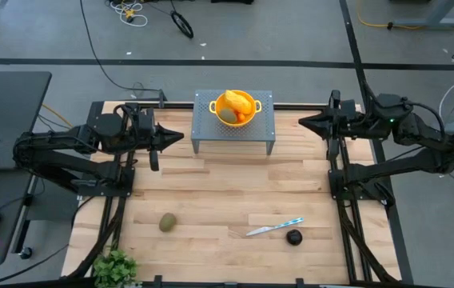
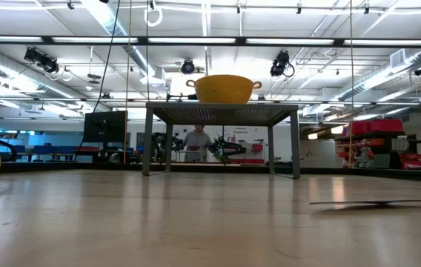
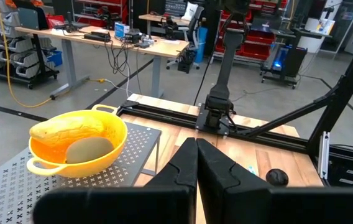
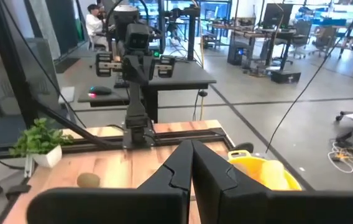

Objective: Pick & Place Fruit
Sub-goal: Put the brown kiwi into the yellow strainer bowl on the shelf

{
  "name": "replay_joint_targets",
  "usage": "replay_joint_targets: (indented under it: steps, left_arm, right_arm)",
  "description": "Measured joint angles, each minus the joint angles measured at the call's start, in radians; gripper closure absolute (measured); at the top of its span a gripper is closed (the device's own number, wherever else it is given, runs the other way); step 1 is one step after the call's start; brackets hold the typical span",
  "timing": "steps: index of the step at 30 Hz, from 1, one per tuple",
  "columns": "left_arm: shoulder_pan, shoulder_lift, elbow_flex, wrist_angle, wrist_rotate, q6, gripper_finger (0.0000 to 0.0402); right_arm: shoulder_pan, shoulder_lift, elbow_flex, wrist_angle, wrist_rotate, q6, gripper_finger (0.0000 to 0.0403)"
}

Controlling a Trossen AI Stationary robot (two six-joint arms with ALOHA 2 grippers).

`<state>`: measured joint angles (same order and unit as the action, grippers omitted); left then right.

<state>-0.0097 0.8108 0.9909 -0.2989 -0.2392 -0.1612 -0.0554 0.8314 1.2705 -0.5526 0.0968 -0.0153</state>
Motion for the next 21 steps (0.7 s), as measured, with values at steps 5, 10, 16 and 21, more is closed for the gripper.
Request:
replay_joint_targets:
  steps: [5, 10, 16, 21]
  left_arm:
    - [0.000, 0.000, 0.000, 0.000, 0.020, 0.000, 0.0397]
    - [0.000, 0.000, 0.000, -0.003, 0.027, 0.000, 0.0397]
    - [0.000, 0.005, 0.000, -0.008, 0.079, 0.003, 0.0397]
    - [0.000, 0.052, 0.000, -0.087, 0.147, -0.051, 0.0397]
  right_arm:
    - [0.000, 0.000, 0.000, 0.000, 0.000, -0.011, 0.0385]
    - [0.000, 0.000, 0.000, -0.013, 0.000, -0.012, 0.0385]
    - [0.000, 0.000, 0.000, -0.051, -0.003, -0.030, 0.0385]
    - [0.000, 0.000, 0.000, -0.075, -0.002, -0.031, 0.0385]
